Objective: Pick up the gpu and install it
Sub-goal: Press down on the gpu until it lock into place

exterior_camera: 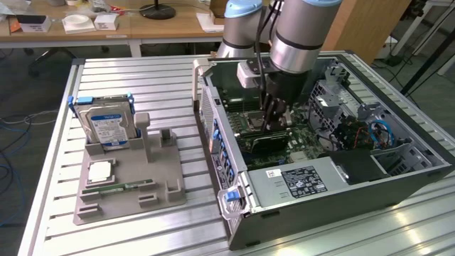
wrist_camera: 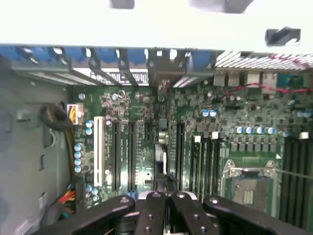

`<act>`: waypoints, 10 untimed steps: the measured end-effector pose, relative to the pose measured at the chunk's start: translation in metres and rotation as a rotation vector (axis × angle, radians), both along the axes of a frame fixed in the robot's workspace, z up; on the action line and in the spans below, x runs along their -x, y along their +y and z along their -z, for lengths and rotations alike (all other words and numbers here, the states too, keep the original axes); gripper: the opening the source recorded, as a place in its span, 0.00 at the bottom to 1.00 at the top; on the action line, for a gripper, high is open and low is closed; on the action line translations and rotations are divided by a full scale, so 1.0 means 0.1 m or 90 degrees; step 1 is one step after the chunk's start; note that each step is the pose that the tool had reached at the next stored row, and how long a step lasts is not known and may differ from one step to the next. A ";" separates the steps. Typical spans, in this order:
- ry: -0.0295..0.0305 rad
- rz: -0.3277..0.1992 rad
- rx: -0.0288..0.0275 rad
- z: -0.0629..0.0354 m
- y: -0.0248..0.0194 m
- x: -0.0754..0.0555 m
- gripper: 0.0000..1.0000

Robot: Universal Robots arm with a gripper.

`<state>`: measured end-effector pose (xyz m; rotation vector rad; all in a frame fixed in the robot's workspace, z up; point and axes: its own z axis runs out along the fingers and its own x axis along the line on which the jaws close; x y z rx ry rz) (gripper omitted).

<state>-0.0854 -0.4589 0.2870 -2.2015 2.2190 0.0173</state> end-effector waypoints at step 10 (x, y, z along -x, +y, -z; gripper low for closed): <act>0.0000 0.003 -0.0001 -0.077 -0.003 0.19 0.11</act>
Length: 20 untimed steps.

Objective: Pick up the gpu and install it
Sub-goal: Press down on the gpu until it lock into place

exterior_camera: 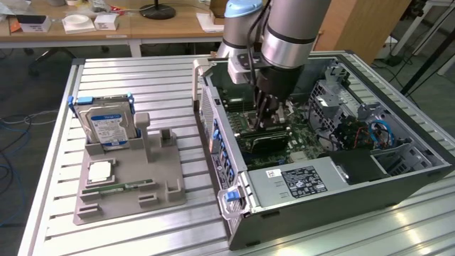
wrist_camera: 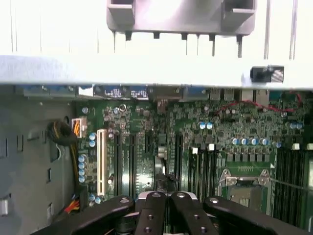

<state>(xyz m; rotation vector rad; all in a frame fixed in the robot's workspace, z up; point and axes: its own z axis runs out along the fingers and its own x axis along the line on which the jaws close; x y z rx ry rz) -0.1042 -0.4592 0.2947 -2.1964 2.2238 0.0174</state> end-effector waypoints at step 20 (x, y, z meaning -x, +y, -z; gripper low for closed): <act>0.0000 0.006 0.0007 -0.008 0.000 0.49 0.11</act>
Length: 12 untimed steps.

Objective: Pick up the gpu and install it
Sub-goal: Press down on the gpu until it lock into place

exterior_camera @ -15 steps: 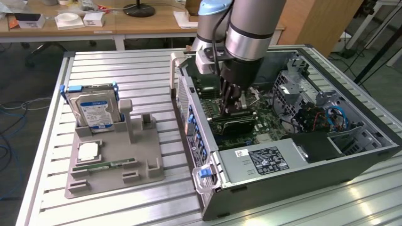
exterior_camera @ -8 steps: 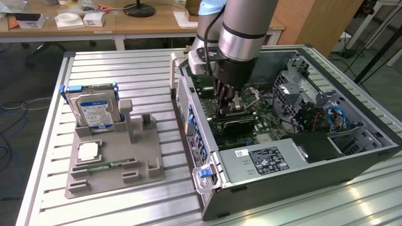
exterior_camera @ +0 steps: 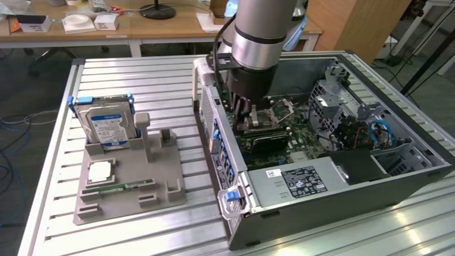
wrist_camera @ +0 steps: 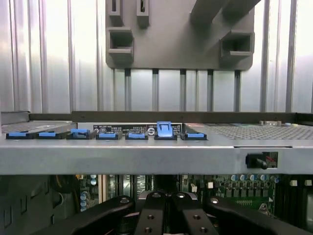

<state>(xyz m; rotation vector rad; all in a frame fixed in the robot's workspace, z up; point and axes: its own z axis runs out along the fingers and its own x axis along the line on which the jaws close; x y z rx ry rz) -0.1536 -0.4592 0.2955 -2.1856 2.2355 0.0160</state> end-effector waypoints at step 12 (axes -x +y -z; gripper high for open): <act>0.0354 0.001 0.0003 -0.042 0.001 0.03 0.11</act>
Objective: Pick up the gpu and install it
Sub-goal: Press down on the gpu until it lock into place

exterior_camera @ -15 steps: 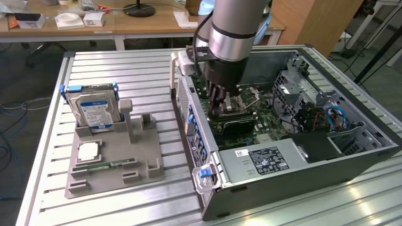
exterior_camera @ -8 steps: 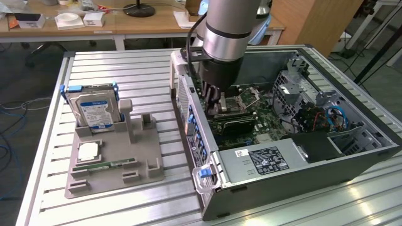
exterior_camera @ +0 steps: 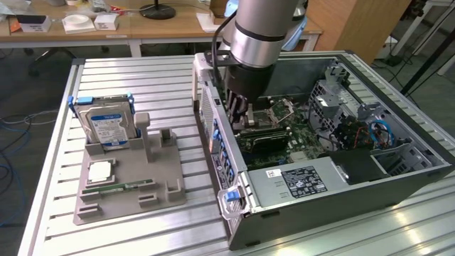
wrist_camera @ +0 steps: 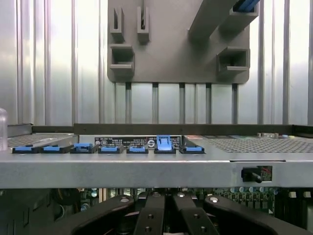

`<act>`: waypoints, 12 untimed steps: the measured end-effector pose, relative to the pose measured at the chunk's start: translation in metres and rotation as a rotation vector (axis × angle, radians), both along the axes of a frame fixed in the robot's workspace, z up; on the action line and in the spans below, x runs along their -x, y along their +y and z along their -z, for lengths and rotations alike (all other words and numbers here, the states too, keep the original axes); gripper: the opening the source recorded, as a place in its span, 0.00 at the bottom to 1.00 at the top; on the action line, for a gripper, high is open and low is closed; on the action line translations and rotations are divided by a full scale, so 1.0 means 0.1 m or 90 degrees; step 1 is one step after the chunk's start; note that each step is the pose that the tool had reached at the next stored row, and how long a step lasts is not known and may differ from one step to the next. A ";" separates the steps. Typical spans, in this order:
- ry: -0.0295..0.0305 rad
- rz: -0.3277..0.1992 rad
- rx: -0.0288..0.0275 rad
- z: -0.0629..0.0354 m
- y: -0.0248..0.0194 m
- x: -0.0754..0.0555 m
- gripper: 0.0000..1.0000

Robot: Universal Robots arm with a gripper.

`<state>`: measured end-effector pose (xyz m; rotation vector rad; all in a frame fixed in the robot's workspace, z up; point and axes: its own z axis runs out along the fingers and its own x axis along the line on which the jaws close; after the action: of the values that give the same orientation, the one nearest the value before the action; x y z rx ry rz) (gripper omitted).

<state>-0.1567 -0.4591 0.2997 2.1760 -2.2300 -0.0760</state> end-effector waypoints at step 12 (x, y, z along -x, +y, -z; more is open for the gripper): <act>0.0001 0.000 0.0010 0.044 -0.004 0.00 0.11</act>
<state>-0.1563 -0.4595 0.2953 2.1759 -2.2284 -0.0745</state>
